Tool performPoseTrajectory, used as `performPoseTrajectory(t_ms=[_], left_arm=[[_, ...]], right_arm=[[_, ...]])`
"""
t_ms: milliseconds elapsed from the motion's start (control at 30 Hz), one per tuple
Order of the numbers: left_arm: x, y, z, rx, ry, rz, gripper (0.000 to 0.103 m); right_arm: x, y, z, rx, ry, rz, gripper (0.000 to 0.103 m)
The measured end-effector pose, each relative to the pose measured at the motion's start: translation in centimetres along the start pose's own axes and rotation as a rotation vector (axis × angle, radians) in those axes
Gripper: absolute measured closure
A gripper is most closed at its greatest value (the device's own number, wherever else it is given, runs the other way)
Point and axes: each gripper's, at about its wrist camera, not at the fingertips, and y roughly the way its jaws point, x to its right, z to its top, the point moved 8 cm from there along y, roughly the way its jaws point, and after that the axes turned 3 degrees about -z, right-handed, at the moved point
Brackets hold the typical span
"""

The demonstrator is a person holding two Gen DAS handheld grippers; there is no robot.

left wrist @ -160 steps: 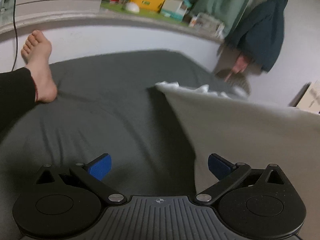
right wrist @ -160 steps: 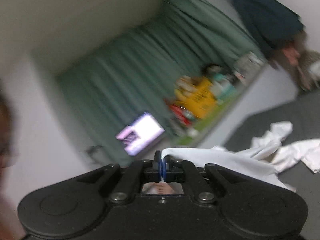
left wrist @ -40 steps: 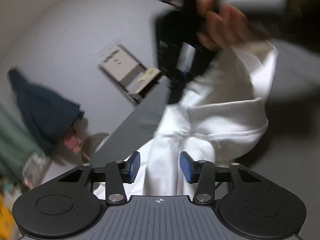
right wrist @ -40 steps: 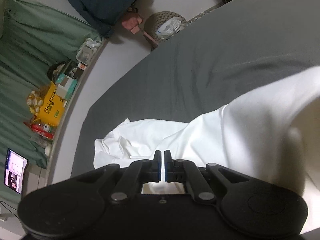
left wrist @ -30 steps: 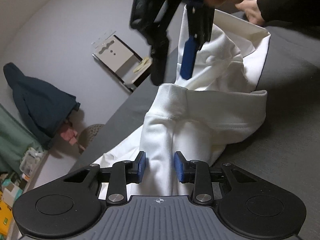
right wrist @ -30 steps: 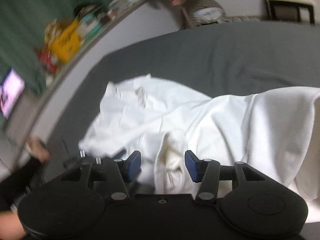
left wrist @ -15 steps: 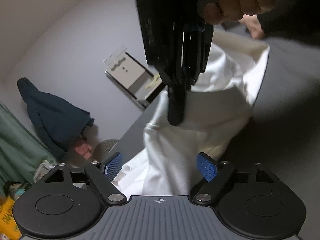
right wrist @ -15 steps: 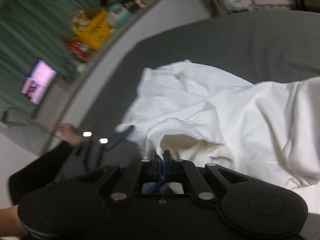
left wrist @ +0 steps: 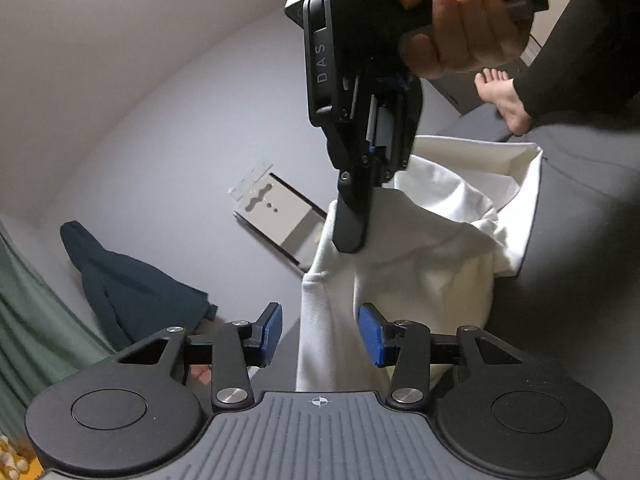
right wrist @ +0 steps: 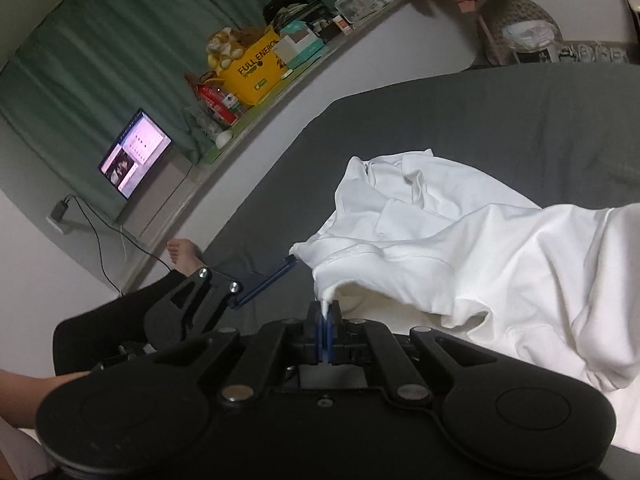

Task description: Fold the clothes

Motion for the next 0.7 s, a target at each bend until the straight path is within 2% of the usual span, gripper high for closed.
performPoseTrajectory(t_ms=[167, 200, 233, 333, 500, 533, 567, 633, 700], left_arm=[[-0.4, -0.8, 0.0, -0.015, -0.052, -0.019, 0.059], [-0.4, -0.8, -0.1, -0.021, -0.062, -0.028, 0.064], [-0.5, -0.7, -0.2, -0.032, -0.067, -0.037, 0.074], [0.0, 0.1, -0.3, -0.058, -0.076, -0.052, 0.075], [0.3, 0.9, -0.2, -0.076, -0.127, -0.036, 0.075], [0.1, 1.0, -0.5, -0.085, -0.146, -0.025, 0.079], [-0.1, 1.0, -0.7, -0.095, -0.165, -0.014, 0.091], [-0.5, 1.2, -1.2, -0.114, -0.204, 0.007, 0.101], [-0.9, 1.3, -1.7, -0.134, -0.243, 0.029, 0.101]], right_arm=[[-0.1, 0.2, -0.2, -0.008, -0.004, -0.015, 0.100], [-0.2, 0.2, -0.2, -0.008, -0.004, -0.012, 0.100], [-0.4, 0.2, -0.2, -0.006, -0.007, -0.010, 0.100], [-0.7, 0.3, -0.3, -0.007, -0.021, -0.006, 0.100], [-1.2, 0.4, -0.5, -0.014, -0.044, -0.005, 0.100], [-1.3, 0.5, -0.5, -0.015, -0.049, -0.007, 0.100], [-1.3, 0.5, -0.5, -0.017, -0.053, -0.010, 0.100], [-1.4, 0.7, -0.6, -0.021, -0.056, -0.014, 0.100], [-1.4, 0.9, -0.7, -0.030, -0.063, -0.030, 0.098]])
